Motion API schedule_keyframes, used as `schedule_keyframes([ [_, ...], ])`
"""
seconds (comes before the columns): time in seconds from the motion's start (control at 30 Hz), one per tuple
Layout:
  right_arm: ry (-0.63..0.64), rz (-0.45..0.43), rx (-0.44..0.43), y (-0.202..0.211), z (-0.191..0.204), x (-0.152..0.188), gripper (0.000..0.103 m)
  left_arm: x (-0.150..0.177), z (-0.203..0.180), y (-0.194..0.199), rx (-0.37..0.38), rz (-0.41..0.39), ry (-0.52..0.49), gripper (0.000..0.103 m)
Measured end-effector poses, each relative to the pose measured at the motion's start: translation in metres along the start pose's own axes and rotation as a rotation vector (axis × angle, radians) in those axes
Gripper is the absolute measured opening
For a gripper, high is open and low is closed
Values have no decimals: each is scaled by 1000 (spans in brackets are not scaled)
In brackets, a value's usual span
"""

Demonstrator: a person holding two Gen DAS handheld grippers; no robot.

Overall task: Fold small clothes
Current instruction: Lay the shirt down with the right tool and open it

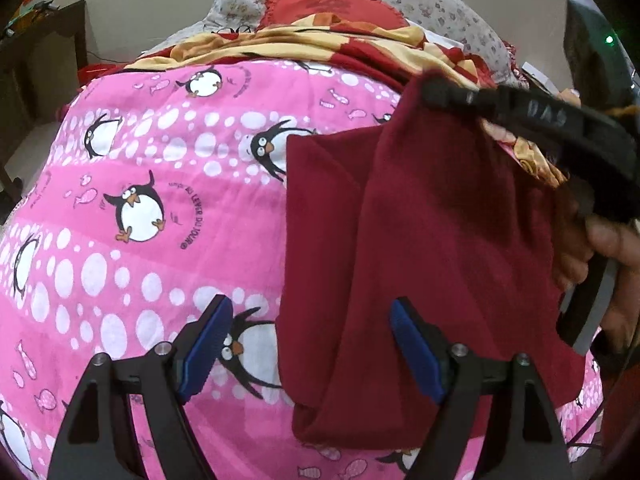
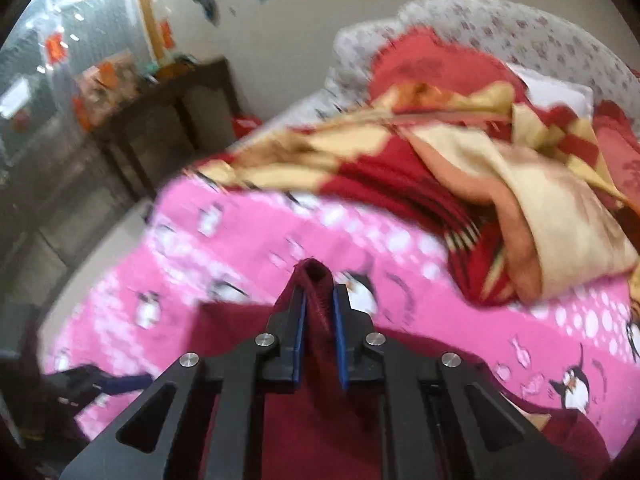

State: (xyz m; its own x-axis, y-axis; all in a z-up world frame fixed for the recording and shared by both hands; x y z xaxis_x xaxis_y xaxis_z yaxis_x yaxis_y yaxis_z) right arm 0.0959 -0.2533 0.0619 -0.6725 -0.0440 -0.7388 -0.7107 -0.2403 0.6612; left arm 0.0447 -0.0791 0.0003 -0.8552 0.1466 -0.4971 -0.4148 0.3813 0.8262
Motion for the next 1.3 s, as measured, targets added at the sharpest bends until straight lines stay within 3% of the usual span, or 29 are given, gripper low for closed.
schedule_keyframes([
  [0.13, -8, -48, -36, 1, 6, -15, 20, -2, 2, 8, 13, -20, 17, 84],
  [0.27, -71, 21, -22, -31, -3, -9, 21, -3, 4, 6, -4, -15, 23, 84],
  [0.37, -123, 60, -9, -41, -11, 2, 29, -2, 2, 4, -9, -8, 15, 84],
  [0.43, -148, 41, -21, -24, -14, 4, 43, -2, 0, 2, -21, -11, 3, 84],
  [0.5, -133, 15, -18, 4, -16, 10, 44, -2, -1, 1, -21, -16, 1, 84],
  [0.67, -152, -49, 260, 96, -66, 59, 44, -1, -3, -6, -20, -13, 4, 84],
  [0.8, -217, -87, 544, 154, -122, 102, 63, 0, -4, -11, -26, -7, 10, 84],
  [0.9, -270, -37, 606, 163, -154, 120, 66, 1, -5, -13, -39, -9, 13, 84],
  [0.97, -310, 13, 537, 152, -168, 127, 53, 1, -6, -14, -49, -7, 10, 84],
  [1.0, -346, 23, 462, 146, -172, 129, 19, 2, -6, -14, -55, -6, 8, 84],
  [1.03, -379, 20, 414, 145, -174, 129, 15, 1, -6, -14, -57, -6, 7, 84],
  [1.13, -381, -25, 503, 157, -180, 127, 16, 1, -7, -16, -68, -2, -1, 85],
  [1.3, -422, 61, 498, 134, -193, 141, 18, 2, -7, -17, -75, -1, 0, 85],
])
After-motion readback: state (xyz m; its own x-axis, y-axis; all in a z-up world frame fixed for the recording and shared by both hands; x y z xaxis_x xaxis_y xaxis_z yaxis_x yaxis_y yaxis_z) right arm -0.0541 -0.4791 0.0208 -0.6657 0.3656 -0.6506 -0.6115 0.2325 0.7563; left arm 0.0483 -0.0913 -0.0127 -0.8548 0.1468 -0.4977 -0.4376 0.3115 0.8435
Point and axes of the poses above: each gripper's, at about its wrist camera, not at the fingertips, and y roughly against the way its jaws point, z to its left, x to its underside, the point moved 5 cm from there along -y, roughly the way its jaws point, and after that the axes turned 4 degrees about y, right-handed, at the moved point
